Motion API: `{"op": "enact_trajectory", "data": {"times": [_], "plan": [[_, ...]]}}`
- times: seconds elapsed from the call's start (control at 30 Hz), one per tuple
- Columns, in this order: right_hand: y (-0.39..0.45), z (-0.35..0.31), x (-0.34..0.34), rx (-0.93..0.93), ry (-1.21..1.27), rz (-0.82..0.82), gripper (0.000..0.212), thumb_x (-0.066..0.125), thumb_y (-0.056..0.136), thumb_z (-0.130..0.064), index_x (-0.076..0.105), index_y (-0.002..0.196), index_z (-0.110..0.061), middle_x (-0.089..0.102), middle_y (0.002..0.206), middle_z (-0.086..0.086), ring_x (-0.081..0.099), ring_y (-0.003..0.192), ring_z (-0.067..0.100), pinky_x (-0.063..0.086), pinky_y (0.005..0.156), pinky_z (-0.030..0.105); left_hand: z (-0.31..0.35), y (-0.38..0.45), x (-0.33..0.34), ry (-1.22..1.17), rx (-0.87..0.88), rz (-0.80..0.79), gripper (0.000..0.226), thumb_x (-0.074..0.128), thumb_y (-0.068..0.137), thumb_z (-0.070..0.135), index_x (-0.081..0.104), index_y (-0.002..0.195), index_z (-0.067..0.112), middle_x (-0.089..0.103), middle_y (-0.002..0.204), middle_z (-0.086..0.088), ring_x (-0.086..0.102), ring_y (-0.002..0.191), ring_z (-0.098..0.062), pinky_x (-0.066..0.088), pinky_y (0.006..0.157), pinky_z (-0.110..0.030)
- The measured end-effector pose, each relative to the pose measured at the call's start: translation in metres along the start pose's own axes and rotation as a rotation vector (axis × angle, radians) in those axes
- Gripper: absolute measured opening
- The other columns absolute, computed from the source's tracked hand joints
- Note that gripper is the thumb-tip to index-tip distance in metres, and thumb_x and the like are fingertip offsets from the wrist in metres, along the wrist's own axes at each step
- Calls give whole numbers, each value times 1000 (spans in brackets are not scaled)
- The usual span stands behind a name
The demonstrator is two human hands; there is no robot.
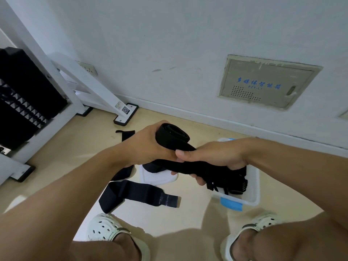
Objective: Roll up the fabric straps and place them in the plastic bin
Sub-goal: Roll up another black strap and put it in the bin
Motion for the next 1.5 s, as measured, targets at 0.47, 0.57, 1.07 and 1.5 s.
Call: {"op": "enact_trajectory", "data": {"times": [0.47, 0.57, 1.07, 1.5], "plan": [[-24, -11, -54, -151, -380, 608, 19, 89, 71, -45, 76, 77, -33, 74, 75, -10, 68, 73, 6, 57, 72, 29, -1, -2, 17, -416, -77, -121, 41, 85, 79, 26, 72, 116, 12, 78, 107, -9, 75, 101, -26, 60, 81, -34], [-32, -22, -59, -308, -495, 774, 64, 94, 61, -45, 61, 115, -38, 65, 113, -20, 59, 109, 3, 50, 95, 28, 1, -1, 21, -465, -99, -128, 42, 72, 82, 36, 69, 117, 13, 78, 108, -10, 75, 100, -25, 62, 85, -37], [-24, -24, -40, -399, -340, 627, 109, 96, 59, -43, 38, 150, -47, 55, 136, -26, 46, 128, -12, 37, 113, 19, 0, -4, 46, -481, -239, -105, 58, 47, 96, 63, 69, 128, 20, 77, 117, -8, 73, 109, -24, 58, 93, -35], [-20, -40, -32, -541, -188, 552, 92, 90, 58, -57, 50, 140, -42, 64, 125, -19, 62, 120, 9, 54, 101, 40, 8, -4, 49, -851, -233, -162, 21, 73, 80, 32, 84, 93, 19, 77, 107, -9, 72, 97, -20, 50, 104, -41]]}}
Point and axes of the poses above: each hand's wrist, its own y-axis towards the middle knuckle, its own x-axis out of the palm, z = x × y, the point moved 7 cm from there along y, towards the middle knuckle
